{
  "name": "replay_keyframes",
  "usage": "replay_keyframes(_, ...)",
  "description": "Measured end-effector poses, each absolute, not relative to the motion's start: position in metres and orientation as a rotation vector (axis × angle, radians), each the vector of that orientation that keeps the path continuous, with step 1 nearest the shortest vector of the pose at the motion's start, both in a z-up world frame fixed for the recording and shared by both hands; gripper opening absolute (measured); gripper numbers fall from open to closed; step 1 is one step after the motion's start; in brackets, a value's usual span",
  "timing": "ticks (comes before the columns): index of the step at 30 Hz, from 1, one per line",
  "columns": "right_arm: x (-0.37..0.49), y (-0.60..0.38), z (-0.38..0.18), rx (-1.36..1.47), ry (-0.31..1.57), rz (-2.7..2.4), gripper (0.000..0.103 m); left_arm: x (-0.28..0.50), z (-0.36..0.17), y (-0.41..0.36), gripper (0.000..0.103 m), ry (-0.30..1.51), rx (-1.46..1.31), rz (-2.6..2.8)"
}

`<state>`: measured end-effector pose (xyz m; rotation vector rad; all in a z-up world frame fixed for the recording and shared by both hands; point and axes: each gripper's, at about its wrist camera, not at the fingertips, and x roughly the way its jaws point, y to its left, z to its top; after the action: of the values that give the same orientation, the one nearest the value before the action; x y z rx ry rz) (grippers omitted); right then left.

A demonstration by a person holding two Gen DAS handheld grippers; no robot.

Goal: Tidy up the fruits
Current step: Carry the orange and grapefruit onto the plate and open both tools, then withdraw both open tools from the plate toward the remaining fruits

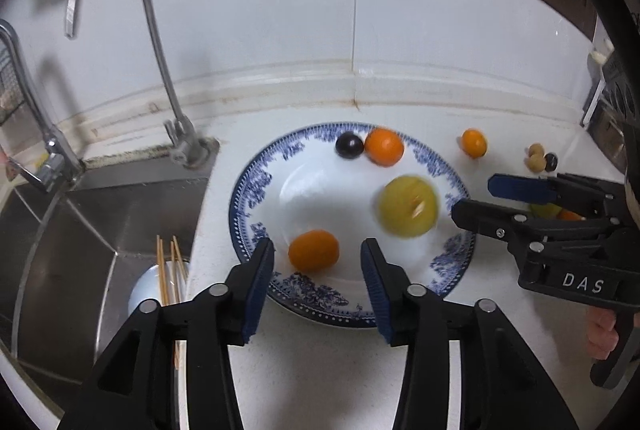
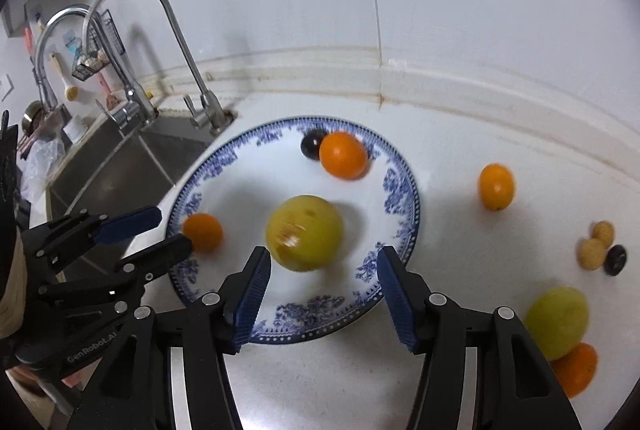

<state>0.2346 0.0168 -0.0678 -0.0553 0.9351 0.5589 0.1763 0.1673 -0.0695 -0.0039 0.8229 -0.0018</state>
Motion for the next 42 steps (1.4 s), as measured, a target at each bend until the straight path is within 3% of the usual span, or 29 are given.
replay_keyframes(7, 0.204, -0.007, -0.04, -0.034, 0.86, 0.53, 0.056, 0.145, -0.038, 0.15, 0.053, 0.734, 0.012, -0.031)
replay_keyframes(12, 0.18, -0.031, -0.024, -0.03, 0.81, 0.481, 0.063, 0.128, -0.024, 0.131, 0.058, 0.69, 0.027, -0.068)
replay_keyframes(28, 0.135, -0.107, 0.013, -0.04, 0.706, 0.294, 0.063, 0.116, 0.0, 0.063, 0.059, 0.591, 0.099, -0.266)
replay_keyframes(42, 0.126, -0.144, 0.006, -0.089, 0.7, 0.178, 0.063, 0.137, -0.007, 0.016, 0.061, 0.495, 0.248, -0.425)
